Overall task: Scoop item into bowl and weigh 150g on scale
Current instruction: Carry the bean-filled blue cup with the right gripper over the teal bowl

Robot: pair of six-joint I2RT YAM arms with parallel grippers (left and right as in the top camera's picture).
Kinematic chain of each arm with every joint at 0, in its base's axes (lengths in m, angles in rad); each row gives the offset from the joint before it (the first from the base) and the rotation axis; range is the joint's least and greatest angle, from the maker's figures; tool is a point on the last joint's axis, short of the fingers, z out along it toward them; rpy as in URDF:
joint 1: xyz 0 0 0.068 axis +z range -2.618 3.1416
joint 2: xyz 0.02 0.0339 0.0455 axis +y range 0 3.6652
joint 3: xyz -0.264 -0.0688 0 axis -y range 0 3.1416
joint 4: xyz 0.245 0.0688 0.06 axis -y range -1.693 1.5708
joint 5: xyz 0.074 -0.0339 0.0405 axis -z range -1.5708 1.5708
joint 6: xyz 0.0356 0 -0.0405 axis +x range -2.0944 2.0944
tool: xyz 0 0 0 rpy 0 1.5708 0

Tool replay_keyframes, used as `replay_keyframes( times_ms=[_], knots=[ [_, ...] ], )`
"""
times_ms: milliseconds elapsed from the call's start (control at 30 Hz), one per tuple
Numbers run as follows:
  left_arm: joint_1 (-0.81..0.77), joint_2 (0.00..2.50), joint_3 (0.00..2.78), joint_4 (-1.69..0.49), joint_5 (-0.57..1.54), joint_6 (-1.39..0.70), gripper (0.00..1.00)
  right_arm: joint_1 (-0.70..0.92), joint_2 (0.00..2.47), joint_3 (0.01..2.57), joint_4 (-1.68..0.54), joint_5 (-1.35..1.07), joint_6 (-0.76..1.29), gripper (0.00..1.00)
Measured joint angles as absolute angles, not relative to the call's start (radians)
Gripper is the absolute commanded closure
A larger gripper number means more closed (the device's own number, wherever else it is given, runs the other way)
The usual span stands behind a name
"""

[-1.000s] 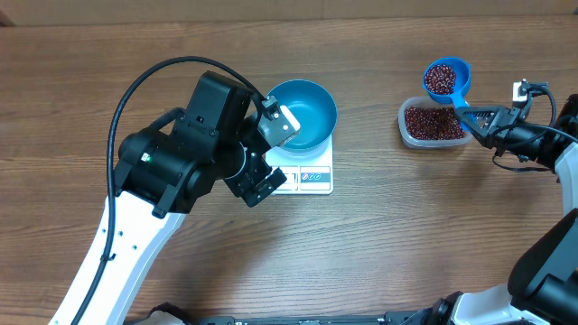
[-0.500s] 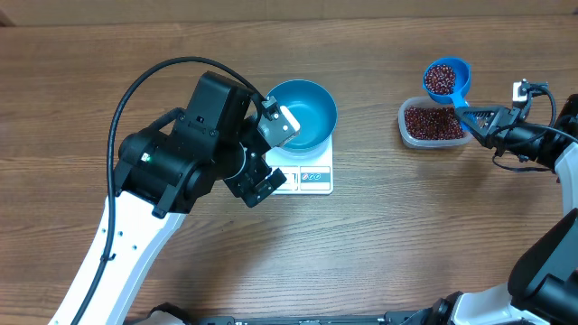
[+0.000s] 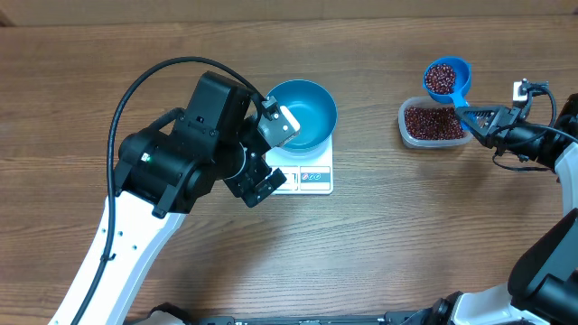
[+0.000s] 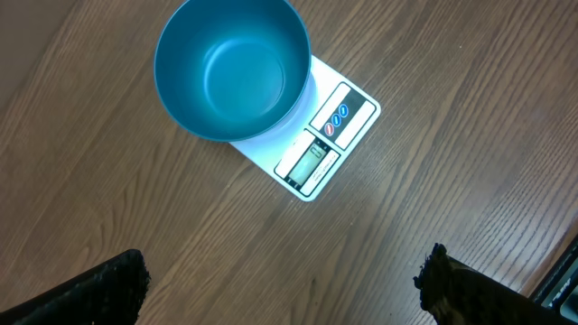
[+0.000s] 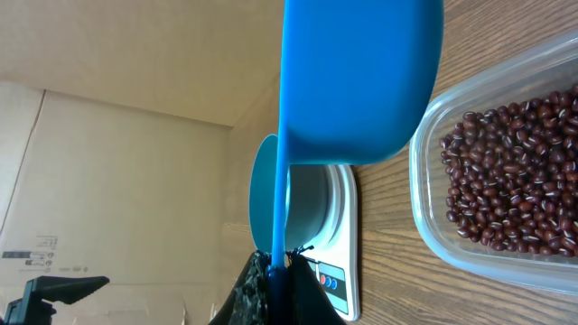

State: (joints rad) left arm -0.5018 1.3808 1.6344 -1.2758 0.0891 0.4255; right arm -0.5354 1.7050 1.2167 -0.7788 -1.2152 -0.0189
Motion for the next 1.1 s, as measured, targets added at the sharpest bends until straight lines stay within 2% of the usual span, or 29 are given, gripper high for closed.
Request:
replay_keyframes(
  times_ms=[400, 1100],
  knots=[
    [-0.502, 1.381, 1.634, -1.276, 0.089, 0.426, 0.01, -0.520, 1.705, 1.220, -0.773, -1.250, 0.017, 0.96],
    [-0.502, 1.381, 1.634, -1.276, 0.089, 0.426, 0.00, -0.236, 1.710, 1.323, -0.784, -1.250, 0.079, 0.96]
  ],
)
